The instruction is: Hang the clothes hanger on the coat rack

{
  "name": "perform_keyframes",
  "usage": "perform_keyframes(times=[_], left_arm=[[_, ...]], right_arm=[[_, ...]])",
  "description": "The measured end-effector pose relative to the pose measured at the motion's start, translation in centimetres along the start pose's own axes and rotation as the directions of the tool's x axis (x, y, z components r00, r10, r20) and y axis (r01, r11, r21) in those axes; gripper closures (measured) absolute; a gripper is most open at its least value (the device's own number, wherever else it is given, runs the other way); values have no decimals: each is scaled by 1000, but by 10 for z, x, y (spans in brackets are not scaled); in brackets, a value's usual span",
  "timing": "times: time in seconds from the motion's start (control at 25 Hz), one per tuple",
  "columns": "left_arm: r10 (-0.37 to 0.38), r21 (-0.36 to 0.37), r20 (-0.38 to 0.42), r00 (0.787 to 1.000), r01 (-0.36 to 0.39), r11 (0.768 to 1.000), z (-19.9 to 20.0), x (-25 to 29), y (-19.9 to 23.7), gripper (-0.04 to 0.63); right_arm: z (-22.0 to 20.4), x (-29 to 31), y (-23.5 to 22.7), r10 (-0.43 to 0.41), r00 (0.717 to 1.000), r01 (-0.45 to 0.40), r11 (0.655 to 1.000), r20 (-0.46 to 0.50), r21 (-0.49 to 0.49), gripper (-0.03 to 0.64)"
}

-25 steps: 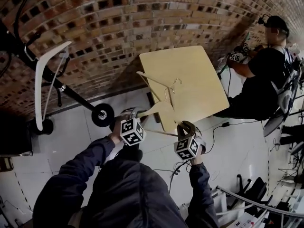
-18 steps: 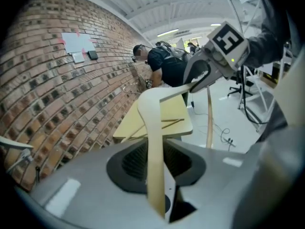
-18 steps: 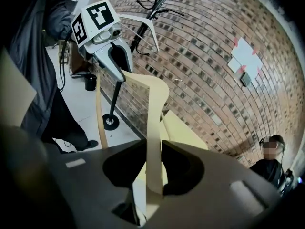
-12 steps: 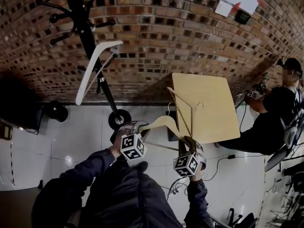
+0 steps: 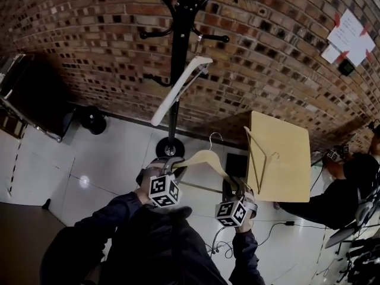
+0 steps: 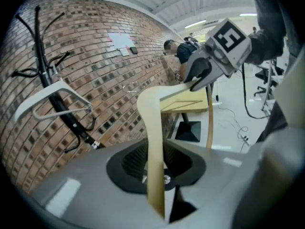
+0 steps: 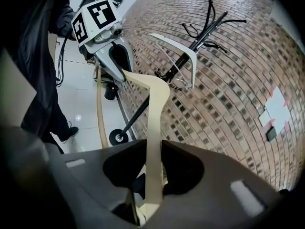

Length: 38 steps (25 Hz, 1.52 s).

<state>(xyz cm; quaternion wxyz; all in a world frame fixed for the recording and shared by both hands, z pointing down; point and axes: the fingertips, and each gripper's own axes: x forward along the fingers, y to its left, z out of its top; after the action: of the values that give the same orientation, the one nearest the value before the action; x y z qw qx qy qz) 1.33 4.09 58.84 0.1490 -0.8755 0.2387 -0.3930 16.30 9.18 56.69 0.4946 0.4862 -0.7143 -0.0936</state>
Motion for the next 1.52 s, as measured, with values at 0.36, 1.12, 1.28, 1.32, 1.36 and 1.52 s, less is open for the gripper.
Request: perform_keyframes(times=[0.36,1.12,1.28,1.32,1.36,1.52], left_arm=[[60,-39,-7,998,-60,997,-120,-86,64,498],[153,-41,-25,988,-154,987,-270,-177,215,497],[163,-23,-14,987,-163,986,-283,-165,243,497],[158,-13,-11,987,-158,987,-287,-160,250,497],[150,-3,-7,989,-150,989,-290,-155,259,497],[117,37,17,993,-118,992,-293,-130,299,497]], right_arm=[[137,24,78,26,999,-24,998,29,-62,514],[350,90,141,32,995,-20,991,92,-129,514],[366,115,137,6,996,5,993,91,-117,514],[370,122,136,-2,996,12,994,87,-110,514],[373,129,135,-11,997,19,995,82,-100,514],[388,160,117,-50,997,53,997,53,-61,514]])
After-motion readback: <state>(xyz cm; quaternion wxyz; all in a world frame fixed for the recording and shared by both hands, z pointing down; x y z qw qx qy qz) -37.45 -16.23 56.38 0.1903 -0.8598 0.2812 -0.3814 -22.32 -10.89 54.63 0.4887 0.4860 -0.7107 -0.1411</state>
